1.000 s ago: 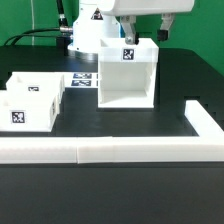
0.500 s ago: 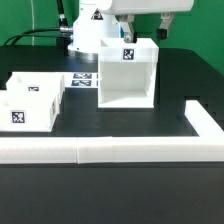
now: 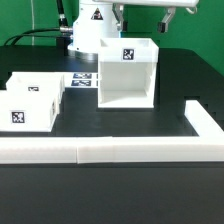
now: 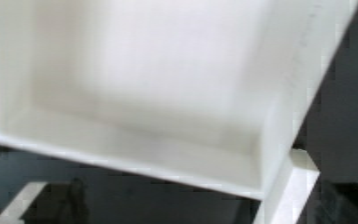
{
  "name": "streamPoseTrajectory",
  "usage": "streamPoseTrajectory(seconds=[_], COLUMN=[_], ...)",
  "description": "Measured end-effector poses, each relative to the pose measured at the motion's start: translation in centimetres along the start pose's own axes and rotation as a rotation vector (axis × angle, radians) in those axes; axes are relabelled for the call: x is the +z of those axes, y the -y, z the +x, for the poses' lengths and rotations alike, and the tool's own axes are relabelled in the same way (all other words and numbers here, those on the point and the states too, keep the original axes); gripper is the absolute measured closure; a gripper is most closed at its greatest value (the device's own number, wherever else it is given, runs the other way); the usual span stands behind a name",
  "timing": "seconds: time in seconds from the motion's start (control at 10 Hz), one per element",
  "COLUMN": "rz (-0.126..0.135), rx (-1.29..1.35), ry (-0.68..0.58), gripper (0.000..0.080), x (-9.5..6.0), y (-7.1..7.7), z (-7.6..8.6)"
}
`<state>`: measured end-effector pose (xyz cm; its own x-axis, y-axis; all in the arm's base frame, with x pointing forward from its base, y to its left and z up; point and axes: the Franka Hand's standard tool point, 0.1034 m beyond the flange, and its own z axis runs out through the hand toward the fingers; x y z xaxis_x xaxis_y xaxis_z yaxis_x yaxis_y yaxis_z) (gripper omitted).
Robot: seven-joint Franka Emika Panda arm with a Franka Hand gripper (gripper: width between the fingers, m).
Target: Assemble drawer
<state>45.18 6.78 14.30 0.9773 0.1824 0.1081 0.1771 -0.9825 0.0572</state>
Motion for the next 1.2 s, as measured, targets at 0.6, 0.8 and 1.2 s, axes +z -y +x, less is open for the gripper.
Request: streamPoseTrajectory(seconds=[0.6, 0.8, 1.2], rz=[0.003, 0.029, 0.068], rx=[0.119, 0.235, 0.208], ry=[-0.026, -0.002, -0.017], gripper=[0.0150, 0.0150, 0.0150], x=[0.0, 0.6, 2.1], y=[0.2, 0.9, 3.3], z=[-0.7, -3.3, -4.4])
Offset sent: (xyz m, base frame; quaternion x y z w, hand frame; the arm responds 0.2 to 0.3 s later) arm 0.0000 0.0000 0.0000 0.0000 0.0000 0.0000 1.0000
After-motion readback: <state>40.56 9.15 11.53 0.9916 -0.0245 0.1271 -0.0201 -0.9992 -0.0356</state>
